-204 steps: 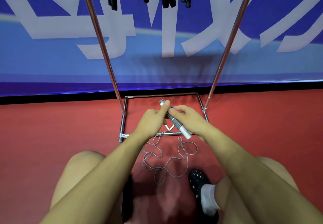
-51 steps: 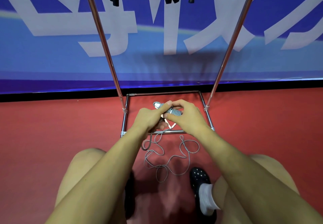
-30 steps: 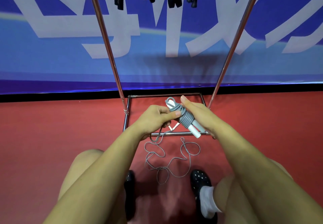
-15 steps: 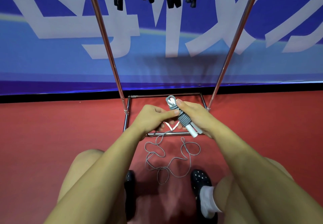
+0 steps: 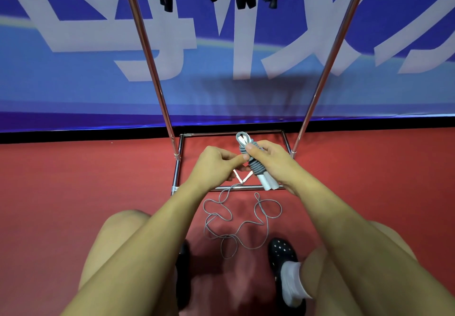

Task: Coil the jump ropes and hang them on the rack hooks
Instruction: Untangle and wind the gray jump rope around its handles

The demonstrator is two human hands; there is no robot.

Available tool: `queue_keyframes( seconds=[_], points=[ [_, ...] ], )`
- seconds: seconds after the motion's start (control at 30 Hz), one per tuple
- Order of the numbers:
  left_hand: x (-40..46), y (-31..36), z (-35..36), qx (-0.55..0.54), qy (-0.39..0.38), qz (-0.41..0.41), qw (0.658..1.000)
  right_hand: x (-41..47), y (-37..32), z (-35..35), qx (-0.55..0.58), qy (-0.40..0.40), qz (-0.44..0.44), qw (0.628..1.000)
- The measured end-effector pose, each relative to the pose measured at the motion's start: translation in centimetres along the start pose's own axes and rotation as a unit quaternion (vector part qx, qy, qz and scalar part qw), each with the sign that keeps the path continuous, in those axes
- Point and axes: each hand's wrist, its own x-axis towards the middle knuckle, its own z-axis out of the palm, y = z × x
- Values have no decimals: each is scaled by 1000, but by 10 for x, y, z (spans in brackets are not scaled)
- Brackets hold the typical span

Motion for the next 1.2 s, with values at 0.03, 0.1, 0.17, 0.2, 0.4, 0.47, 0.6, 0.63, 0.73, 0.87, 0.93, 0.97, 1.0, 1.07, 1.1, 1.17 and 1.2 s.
queue_keyframes(
  seconds=[0.03, 0.1, 0.17, 0.2, 0.4, 0.47, 0.6, 0.63, 0.73, 0.87, 0.93, 0.97, 1.0, 1.07, 1.1, 1.17, 1.2],
  points=[
    [-1, 1, 1, -19, 1, 0, 1000, 1, 1, 0, 3, 5, -8, 1000],
    [-1, 2, 2, -73, 11, -1, 997, 2, 2, 1, 4, 26, -24, 999],
    [1, 2, 1, -128, 25, -7, 991, 4, 2, 3, 7, 54, -29, 998],
    [2, 2, -1, -141, 27, -7, 990, 5, 2, 3, 6, 63, -29, 998],
    [-2, 6, -7, -120, -11, 55, 991, 6, -2, 0, 103, 61, 20, 993],
    [-3, 7, -7, -124, -11, 84, 989, 5, -8, -2, 159, 61, 30, 985],
    [-9, 13, -6, -119, -56, 138, 982, 2, -17, -5, 226, 59, 43, 971],
    [-10, 14, -7, -102, -71, 151, 981, 1, -19, -6, 226, 59, 50, 971],
    [-14, 16, -6, 6, -100, 204, 974, 0, -18, -12, 221, 45, 67, 972],
    [-16, 17, -9, 68, -72, 241, 966, -5, -16, -13, 183, 8, 81, 980],
    [-15, 16, -10, 99, -36, 267, 958, -7, -16, -12, 175, -8, 79, 981],
    [-14, 15, -10, 101, -15, 269, 958, -7, -17, -11, 175, -16, 79, 981],
    [-12, 15, -11, 81, -2, 261, 962, -7, -18, -10, 176, -25, 80, 981],
    [-12, 16, -11, 0, -8, 228, 974, -8, -19, -8, 179, -43, 83, 980],
    [-12, 17, -11, -42, -18, 214, 976, -8, -20, -7, 179, -51, 83, 979],
    [-14, 19, -10, -109, -29, 203, 973, -9, -22, -6, 184, -64, 82, 977],
    [-14, 20, -10, -130, -28, 201, 971, -9, -23, -6, 188, -68, 81, 976]
  ],
)
